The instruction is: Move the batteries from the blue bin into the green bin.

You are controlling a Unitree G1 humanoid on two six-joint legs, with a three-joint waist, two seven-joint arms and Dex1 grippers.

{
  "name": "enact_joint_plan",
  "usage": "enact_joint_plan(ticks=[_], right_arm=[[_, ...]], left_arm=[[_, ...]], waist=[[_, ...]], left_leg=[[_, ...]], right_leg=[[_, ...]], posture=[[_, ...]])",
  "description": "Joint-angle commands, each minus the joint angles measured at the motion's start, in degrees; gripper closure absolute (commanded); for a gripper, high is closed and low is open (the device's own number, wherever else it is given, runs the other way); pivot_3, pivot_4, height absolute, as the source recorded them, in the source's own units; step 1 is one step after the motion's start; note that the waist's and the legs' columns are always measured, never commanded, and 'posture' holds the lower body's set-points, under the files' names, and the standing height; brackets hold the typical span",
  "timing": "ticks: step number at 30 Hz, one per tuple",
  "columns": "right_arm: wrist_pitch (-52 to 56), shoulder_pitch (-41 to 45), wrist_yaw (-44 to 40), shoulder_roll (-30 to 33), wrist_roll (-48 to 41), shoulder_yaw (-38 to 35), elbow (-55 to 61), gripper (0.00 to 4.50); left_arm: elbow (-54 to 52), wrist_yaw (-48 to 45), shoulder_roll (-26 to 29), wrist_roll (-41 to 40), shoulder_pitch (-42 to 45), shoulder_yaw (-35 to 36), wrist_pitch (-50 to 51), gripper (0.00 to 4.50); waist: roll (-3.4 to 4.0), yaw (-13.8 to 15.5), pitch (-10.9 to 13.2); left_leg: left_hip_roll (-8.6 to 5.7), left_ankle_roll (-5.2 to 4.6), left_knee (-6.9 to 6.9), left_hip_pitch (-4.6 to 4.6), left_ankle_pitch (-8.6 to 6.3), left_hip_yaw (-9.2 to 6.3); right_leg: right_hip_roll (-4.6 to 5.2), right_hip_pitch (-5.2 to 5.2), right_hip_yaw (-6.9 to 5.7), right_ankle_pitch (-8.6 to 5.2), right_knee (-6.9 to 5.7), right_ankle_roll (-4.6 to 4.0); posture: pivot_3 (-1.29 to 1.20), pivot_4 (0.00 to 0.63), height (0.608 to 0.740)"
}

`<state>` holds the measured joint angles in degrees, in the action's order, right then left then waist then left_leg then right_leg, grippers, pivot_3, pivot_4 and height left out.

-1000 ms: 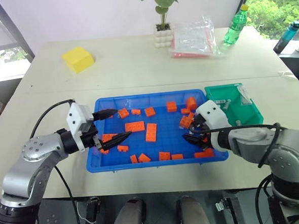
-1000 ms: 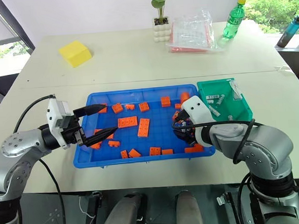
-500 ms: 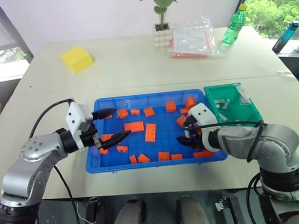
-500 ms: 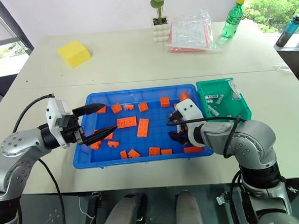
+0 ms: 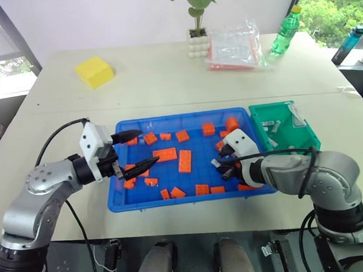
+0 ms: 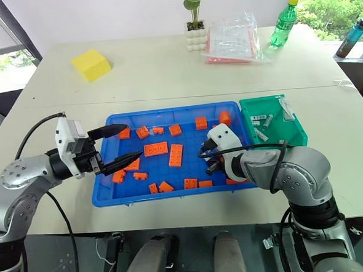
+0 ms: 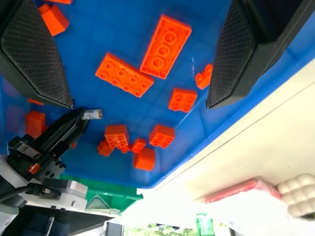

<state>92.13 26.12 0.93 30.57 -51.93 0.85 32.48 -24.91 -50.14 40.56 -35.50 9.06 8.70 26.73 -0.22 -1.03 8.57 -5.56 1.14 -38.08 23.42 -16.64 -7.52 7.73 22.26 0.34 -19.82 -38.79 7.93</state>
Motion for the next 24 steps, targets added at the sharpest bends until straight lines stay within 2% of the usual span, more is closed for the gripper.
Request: enact_joint_plan(ticks=[1, 6, 9, 12, 16, 21, 23, 24], right_arm=[[0.4, 4.5, -4.3, 2.0, -2.7, -6.2, 2.4, 4.45], [0.4, 14.1, -6.9, 4.0, -14.5, -20.7, -3.0, 4.45], [0.2, 15.0, -10.2, 11.1, -14.6, -23.2, -2.0, 4.45], [-3.2, 7.9, -16.1, 22.1, -10.2, -21.8, -1.2, 4.45], [-14.9, -3.1, -22.1, 30.9, 0.2, -19.3, -3.5, 4.45], [-25.3, -10.2, -25.6, 31.2, 8.5, -17.9, -8.0, 4.45], [-26.3, -10.2, -25.7, 29.9, 9.5, -18.2, -9.4, 3.41], [-27.7, -10.5, -26.0, 29.7, 10.8, -17.8, -10.1, 3.06]], left_arm=[[0.5, -1.2, 0.6, 0.3, 1.1, 0.6, -1.4, 0.00], [3.6, -3.6, 0.7, 1.1, 2.8, 0.0, -2.7, 0.00], [5.5, -5.0, 0.7, 1.5, 3.9, -0.2, -3.3, 0.00], [6.8, -6.6, 1.2, 1.4, 4.7, -0.3, -3.5, 0.00], [8.8, -8.7, 2.1, 1.0, 5.9, 0.0, -3.5, 0.00], [10.2, -9.6, 2.5, 0.7, 7.9, 0.2, -2.9, 0.00], [10.4, -9.9, 2.6, 0.4, 8.3, 0.4, -2.5, 0.00], [10.2, -9.9, 2.7, 0.3, 8.4, 0.5, -2.3, 0.00]], waist=[[0.01, -0.1, 0.0], [0.02, 0.0, 0.0], [0.02, 0.3, 0.0], [0.00, 0.4, 0.0], [0.00, -0.1, 0.0], [0.01, -0.3, 0.0], [0.00, -0.3, 0.0], [0.00, -0.2, 0.0]], left_leg=[[0.00, 0.00, 0.00, 0.01, 0.00, 0.01], [0.02, 0.00, 0.01, 0.01, 0.00, 0.01], [0.01, 0.00, 0.01, 0.02, 0.00, -0.02], [-0.04, -0.05, 0.00, 0.07, -0.03, -0.05], [0.01, -0.07, 0.01, 0.07, -0.03, 0.06], [0.08, -0.07, 0.01, 0.04, -0.03, 0.17], [0.08, -0.07, 0.01, 0.04, -0.03, 0.16], [0.08, -0.06, 0.00, 0.04, -0.03, 0.17]], right_leg=[[0.00, 0.02, 0.00, 0.00, 0.00, 0.00], [-0.02, 0.01, -0.02, 0.00, 0.01, 0.00], [0.01, -0.03, -0.08, 0.00, 0.01, 0.00], [0.05, -0.04, -0.10, 0.00, 0.04, 0.00], [0.03, -0.08, -0.12, 0.00, 0.19, 0.00], [-0.01, -0.04, -0.09, 0.00, 0.14, 0.01], [-0.01, -0.04, -0.09, 0.00, 0.11, 0.01], [-0.01, -0.04, -0.09, 0.00, 0.11, 0.01]], posture=[[0.00, 0.150, 0.726], [0.00, 0.150, 0.726], [0.00, 0.150, 0.726], [0.00, 0.150, 0.726], [0.00, 0.150, 0.726], [0.00, 0.150, 0.726], [0.00, 0.150, 0.726], [0.00, 0.150, 0.726]])
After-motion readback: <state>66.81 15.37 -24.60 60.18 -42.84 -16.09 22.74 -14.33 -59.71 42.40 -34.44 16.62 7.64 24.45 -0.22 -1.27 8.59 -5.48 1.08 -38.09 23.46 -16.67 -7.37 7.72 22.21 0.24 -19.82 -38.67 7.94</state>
